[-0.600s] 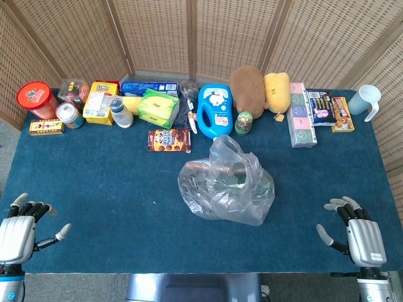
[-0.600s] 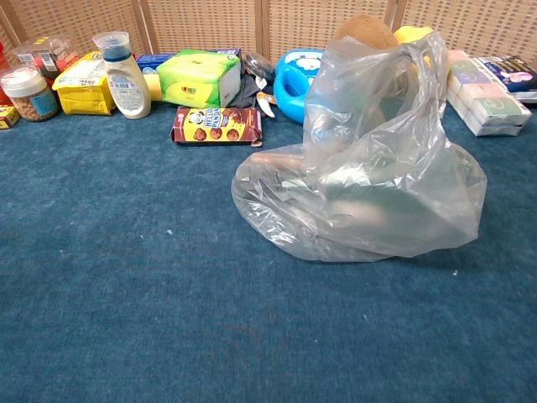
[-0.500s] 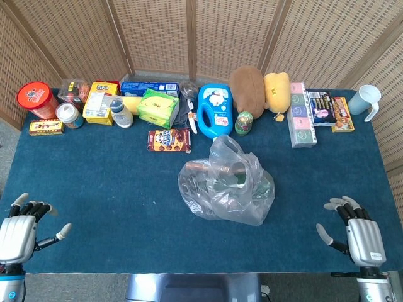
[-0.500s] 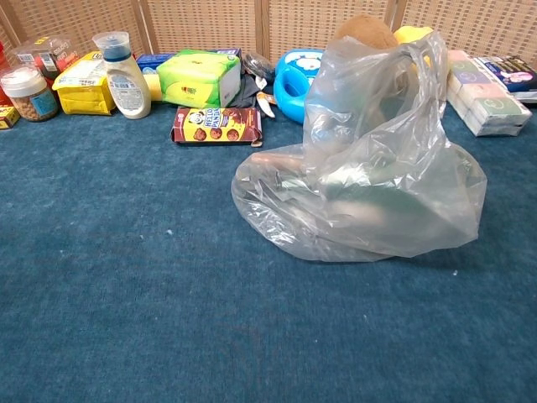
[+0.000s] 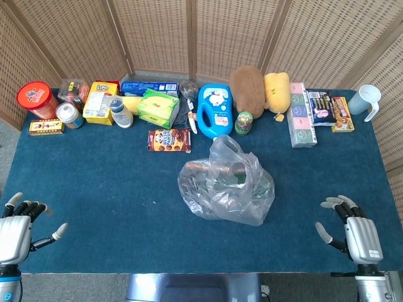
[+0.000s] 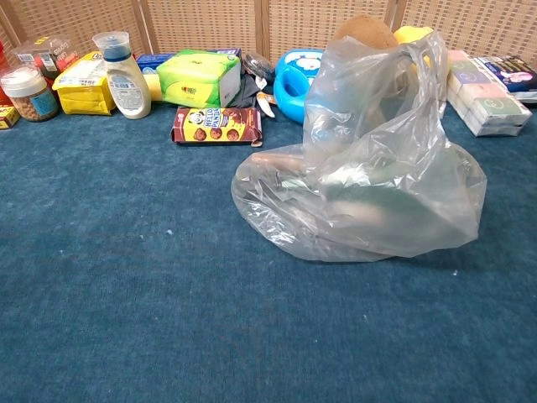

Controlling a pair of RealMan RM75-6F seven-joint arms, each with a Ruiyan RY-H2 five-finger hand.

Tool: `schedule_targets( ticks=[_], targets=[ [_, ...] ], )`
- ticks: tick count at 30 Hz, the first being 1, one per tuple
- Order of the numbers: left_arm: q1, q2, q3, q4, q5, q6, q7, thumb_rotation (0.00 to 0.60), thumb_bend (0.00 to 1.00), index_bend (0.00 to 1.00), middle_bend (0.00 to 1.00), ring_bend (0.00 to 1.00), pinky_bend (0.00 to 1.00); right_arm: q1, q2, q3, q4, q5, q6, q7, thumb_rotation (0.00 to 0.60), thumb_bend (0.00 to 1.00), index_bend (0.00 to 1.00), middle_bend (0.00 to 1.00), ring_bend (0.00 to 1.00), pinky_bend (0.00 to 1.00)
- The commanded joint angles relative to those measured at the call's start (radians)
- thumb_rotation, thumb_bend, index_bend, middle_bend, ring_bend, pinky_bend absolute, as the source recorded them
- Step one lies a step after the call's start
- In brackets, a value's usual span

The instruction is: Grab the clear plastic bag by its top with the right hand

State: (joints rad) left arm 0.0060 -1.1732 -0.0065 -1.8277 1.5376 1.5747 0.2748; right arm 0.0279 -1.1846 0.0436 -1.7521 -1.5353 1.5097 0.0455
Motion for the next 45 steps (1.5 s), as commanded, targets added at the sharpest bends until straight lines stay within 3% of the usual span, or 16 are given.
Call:
schedule_targets(
  ticks=[1,8,17,22,34,45],
  targets=[
    [0.0,0.004,0.0,-0.006,0.002,0.0,0.003,0.013,0.17,0.47,0.43,0.31,0.1,0.007,0.01,-0.003,-0.008,-0.003,-0.016,0.07,0.053,0.35,0.28,0.28,0.19,0.2],
    [0.0,0.006,0.002,-0.016,0.01,0.001,0.011,0.012,0.17,0.47,0.43,0.31,0.1,0.041,0.042,0.001,-0.013,0.0,-0.076,0.258,0.053,0.34,0.24,0.28,0.19,0.24],
    [0.0,0.007,0.003,-0.027,0.009,-0.002,0.027,0.014,0.17,0.47,0.43,0.31,0.1,0.125,0.066,0.028,0.017,0.006,-0.195,0.617,0.049,0.33,0.21,0.26,0.2,0.28],
    [-0.002,0.009,0.001,-0.038,0.003,-0.007,0.042,0.01,0.17,0.47,0.43,0.32,0.1,0.182,0.05,0.047,0.061,0.01,-0.259,0.717,0.05,0.33,0.21,0.26,0.2,0.28],
    [-0.028,-0.001,-0.016,-0.047,-0.035,-0.049,0.077,0.014,0.17,0.47,0.43,0.31,0.1,0.301,0.001,0.079,0.127,0.038,-0.389,0.693,0.049,0.33,0.21,0.26,0.2,0.28],
    [-0.042,-0.011,-0.02,-0.032,-0.063,-0.076,0.072,0.015,0.17,0.47,0.43,0.31,0.1,0.392,-0.01,0.106,0.116,0.06,-0.479,0.638,0.052,0.33,0.22,0.26,0.2,0.26]
  ],
)
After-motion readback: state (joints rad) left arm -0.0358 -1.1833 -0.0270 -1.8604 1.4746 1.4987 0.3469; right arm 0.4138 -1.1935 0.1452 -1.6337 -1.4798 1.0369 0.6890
